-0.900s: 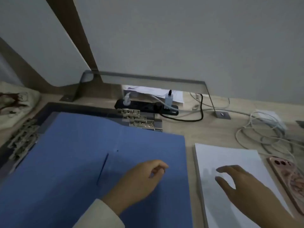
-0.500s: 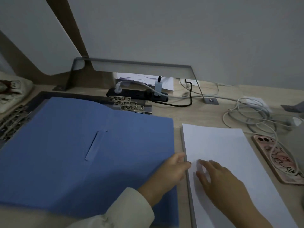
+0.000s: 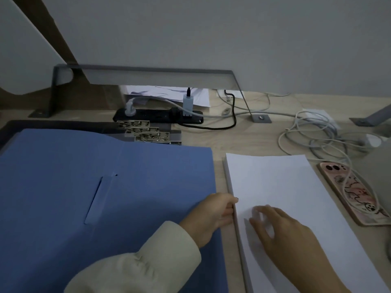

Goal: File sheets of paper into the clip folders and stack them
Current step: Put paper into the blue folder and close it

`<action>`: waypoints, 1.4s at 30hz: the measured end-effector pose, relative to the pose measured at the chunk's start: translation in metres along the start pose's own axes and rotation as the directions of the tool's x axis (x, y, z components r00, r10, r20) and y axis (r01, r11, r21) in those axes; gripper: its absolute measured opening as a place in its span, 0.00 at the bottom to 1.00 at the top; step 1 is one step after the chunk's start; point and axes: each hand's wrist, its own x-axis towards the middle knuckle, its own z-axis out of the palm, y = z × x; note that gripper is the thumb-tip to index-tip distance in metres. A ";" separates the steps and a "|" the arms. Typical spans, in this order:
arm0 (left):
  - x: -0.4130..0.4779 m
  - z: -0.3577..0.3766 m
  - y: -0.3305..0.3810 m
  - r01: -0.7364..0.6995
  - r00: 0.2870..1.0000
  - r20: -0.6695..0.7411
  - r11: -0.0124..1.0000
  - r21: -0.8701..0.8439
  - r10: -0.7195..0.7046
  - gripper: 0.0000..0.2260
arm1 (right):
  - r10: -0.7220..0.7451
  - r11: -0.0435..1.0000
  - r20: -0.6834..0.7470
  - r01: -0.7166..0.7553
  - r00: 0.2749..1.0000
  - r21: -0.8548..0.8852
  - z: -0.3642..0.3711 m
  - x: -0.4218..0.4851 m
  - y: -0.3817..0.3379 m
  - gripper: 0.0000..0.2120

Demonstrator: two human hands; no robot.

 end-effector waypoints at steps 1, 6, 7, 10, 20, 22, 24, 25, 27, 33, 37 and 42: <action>0.000 0.001 0.001 0.010 1.000 0.003 1.000 -0.018 -0.010 0.12 | -0.006 1.000 0.002 0.006 1.000 0.003 0.002 0.000 -0.002 0.17; -0.005 0.005 0.005 0.010 1.000 0.022 1.000 -0.002 -0.010 0.09 | 0.032 0.999 0.031 -0.031 0.999 -0.042 0.011 -0.006 -0.011 0.24; -0.006 0.006 0.004 0.011 1.000 0.015 1.000 0.009 -0.011 0.09 | 0.042 0.997 0.034 -0.040 0.999 -0.069 0.014 -0.007 -0.012 0.28; -0.010 0.009 0.002 0.016 0.999 0.036 1.000 -0.011 -0.016 0.09 | 0.058 0.993 0.051 -0.053 0.997 -0.105 0.019 -0.008 -0.014 0.29; -0.020 0.000 -0.007 0.016 0.995 0.104 0.978 -0.208 0.005 0.11 | 0.088 0.995 0.002 -0.088 0.996 -0.046 0.025 -0.013 -0.008 0.24; -0.020 0.001 -0.007 0.014 0.996 0.090 0.976 -0.217 0.005 0.10 | 0.070 0.997 -0.002 -0.070 0.998 -0.022 0.021 -0.013 -0.009 0.24; -0.020 0.001 -0.007 0.011 0.996 0.083 0.976 -0.217 0.007 0.10 | 0.066 0.998 0.008 -0.066 0.998 -0.004 0.020 -0.012 -0.011 0.24; -0.020 0.001 -0.008 0.003 0.997 0.077 0.977 -0.212 0.014 0.10 | 0.064 0.998 0.009 -0.064 0.998 0.010 0.020 -0.012 -0.012 0.24; -0.022 0.003 -0.007 -0.039 0.998 0.046 0.985 -0.167 0.048 0.10 | 0.070 0.996 -0.013 -0.069 0.997 0.050 0.018 -0.011 -0.013 0.22; -0.032 0.023 -0.011 -0.266 0.964 0.063 0.948 0.178 0.258 0.15 | 0.121 0.982 0.002 -0.120 0.993 0.149 0.012 -0.010 -0.011 0.19; -0.031 0.038 -0.014 -0.161 0.986 0.098 0.944 0.288 0.138 0.12 | 0.121 0.981 0.011 -0.121 0.993 0.154 0.008 -0.012 -0.013 0.19; -0.021 0.052 -0.029 -0.178 0.975 -0.051 0.899 0.400 0.216 0.18 | 0.141 0.975 0.126 -0.160 0.982 0.152 -0.001 -0.013 -0.007 0.20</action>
